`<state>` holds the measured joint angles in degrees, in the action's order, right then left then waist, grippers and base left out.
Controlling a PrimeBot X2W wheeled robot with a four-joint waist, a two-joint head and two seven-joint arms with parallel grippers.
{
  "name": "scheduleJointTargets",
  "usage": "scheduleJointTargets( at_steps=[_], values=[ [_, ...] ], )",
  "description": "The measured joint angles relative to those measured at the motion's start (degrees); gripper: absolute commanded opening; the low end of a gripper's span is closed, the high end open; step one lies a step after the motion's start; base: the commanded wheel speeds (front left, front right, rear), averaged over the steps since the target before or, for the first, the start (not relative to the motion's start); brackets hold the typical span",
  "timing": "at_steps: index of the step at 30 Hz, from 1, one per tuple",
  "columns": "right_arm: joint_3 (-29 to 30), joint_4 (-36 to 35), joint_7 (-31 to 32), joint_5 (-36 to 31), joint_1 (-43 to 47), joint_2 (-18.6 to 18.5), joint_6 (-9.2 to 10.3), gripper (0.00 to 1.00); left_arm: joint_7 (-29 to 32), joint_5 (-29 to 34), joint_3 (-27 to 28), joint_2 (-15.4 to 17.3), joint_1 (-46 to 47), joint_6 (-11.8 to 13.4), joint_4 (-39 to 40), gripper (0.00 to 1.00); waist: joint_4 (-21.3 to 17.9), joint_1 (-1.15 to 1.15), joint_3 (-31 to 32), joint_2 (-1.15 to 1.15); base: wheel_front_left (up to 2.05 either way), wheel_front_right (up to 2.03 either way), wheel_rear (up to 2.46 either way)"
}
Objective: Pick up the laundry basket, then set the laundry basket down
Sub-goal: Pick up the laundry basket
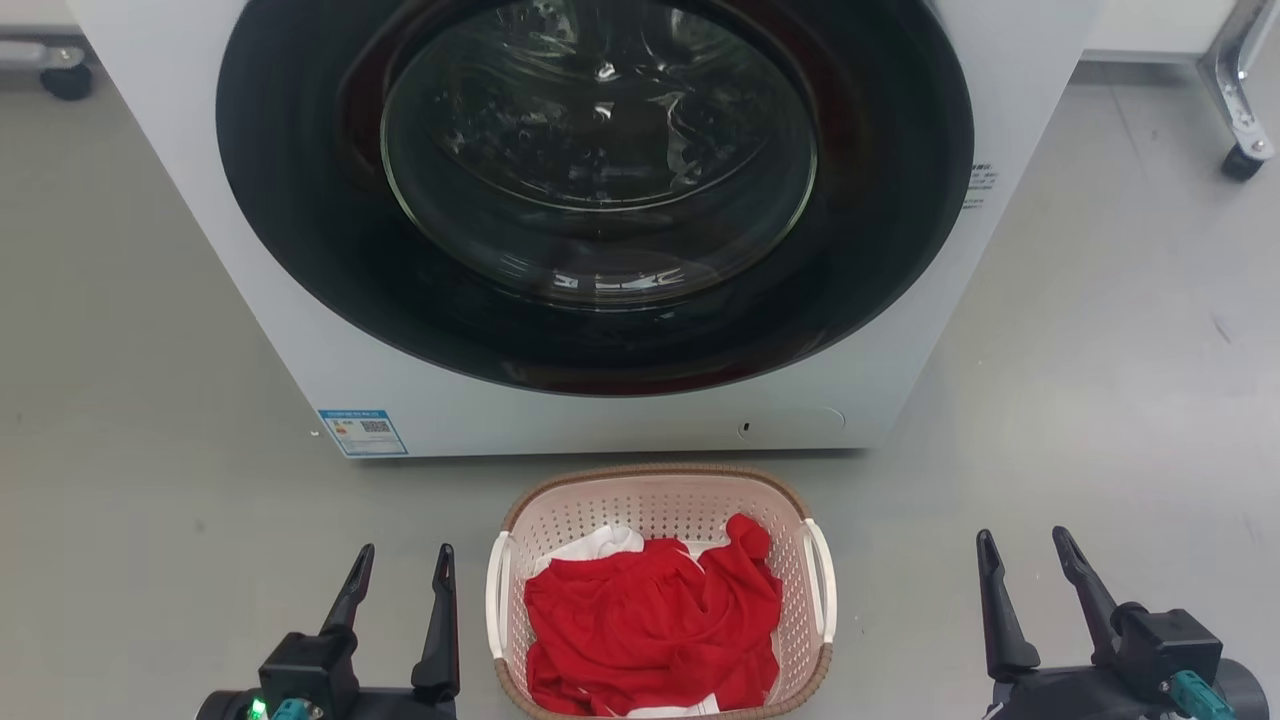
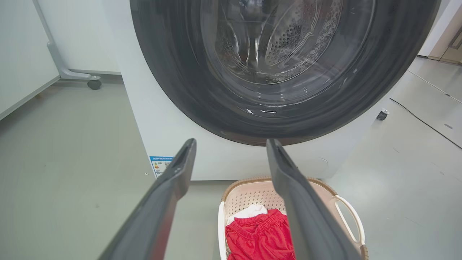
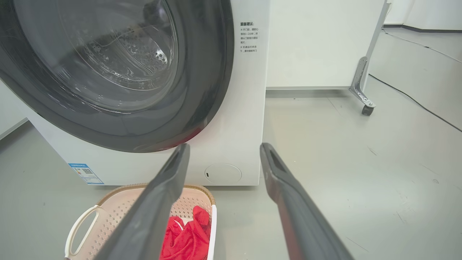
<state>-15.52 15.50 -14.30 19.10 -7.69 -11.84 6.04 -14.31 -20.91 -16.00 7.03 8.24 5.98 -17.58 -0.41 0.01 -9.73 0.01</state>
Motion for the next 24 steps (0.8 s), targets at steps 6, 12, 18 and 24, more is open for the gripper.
scheduleJointTargets(
  at_steps=[6, 12, 18, 24],
  values=[
    [0.1, -0.5, 0.0, -0.5, -1.7, 0.3, 0.0, 1.0, 0.0, 0.2, 0.0, -0.1, 1.6, -0.1, 0.2, 1.0, -0.4, 0.0, -3.7, 0.0, 0.0, 0.0, 0.0],
    [0.3, -0.6, 0.0, -0.5, -4.0, 0.7, 0.01, 1.0, 0.0, 0.4, 0.1, 0.0, 4.5, -1.0, 0.2, 1.0, -0.8, 0.0, -7.6, 0.0, 0.0, 0.0, 0.0],
    [0.3, -0.5, 0.0, -1.1, -6.8, 1.3, 0.01, 1.0, 0.0, 0.4, 0.2, 0.0, 7.3, -1.5, 0.0, 1.0, -1.0, 0.01, -11.8, 0.0, 0.0, 0.0, 0.0],
    [-0.4, 0.6, -0.2, -1.5, -10.1, 2.2, 0.0, 1.0, 0.0, 0.4, 0.3, -0.2, 10.4, -2.0, -1.4, 1.0, -1.0, 0.01, -15.9, 0.0, 0.0, 0.0, 0.0]
  ],
)
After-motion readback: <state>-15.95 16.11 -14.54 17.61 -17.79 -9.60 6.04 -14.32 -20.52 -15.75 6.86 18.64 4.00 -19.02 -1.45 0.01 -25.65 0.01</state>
